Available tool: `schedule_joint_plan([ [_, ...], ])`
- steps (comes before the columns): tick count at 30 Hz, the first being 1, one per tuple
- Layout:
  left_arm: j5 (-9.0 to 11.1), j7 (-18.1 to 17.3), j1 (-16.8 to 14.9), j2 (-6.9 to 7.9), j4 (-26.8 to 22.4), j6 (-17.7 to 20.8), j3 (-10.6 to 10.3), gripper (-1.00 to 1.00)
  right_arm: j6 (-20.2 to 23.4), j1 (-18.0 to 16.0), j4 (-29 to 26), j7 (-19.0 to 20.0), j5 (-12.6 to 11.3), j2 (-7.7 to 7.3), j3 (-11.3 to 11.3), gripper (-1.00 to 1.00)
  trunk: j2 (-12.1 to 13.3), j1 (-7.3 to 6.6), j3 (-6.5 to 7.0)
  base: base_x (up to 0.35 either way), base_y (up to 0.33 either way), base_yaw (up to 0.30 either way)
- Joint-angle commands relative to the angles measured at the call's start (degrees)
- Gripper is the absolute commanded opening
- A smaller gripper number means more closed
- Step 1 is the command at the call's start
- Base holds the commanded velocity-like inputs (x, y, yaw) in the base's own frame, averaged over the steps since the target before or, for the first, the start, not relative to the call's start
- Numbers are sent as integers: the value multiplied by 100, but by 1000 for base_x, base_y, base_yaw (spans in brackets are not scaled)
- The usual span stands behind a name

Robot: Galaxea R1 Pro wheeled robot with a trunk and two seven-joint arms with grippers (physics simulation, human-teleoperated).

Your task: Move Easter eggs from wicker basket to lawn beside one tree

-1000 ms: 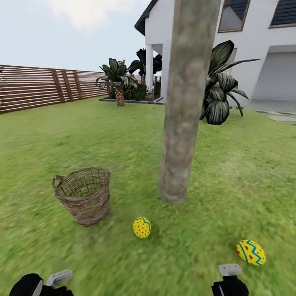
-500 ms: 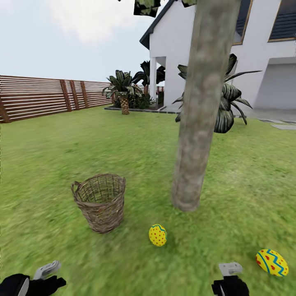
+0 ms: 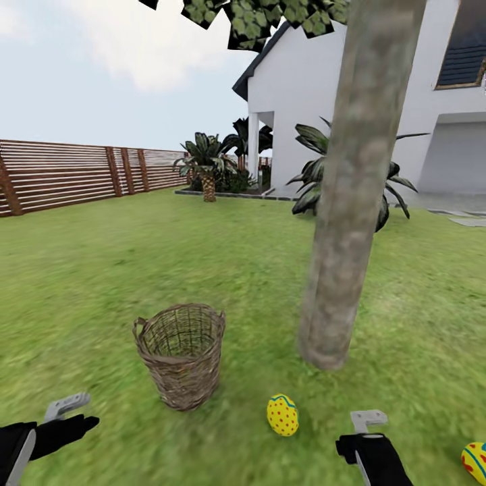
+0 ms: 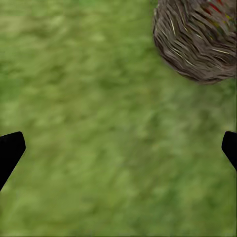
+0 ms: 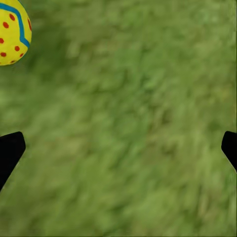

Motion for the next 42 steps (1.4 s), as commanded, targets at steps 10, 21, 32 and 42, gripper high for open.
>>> schedule_joint_plan([
  [10, 23, -17, -58, -23, 450, 72, -5, 100, 19, -4, -8, 2, -35, -34, 10, 100, 321, -177, 160, 148, 267, 0],
  [21, 13, -26, -59, -45, 495, 94, -14, 100, 19, -4, -2, -10, -31, -29, 7, 100, 602, -331, 286, 2, 326, 42],
  [32, 4, -26, -57, -63, 495, 94, -34, 100, 19, -2, -4, -15, -35, -30, 6, 100, 963, -529, 447, 0, 327, 278],
  [42, -16, -17, -58, -160, 503, 86, -43, 100, 19, -5, -25, -6, -43, -35, -14, 100, 1244, -682, 573, 0, 312, 127],
])
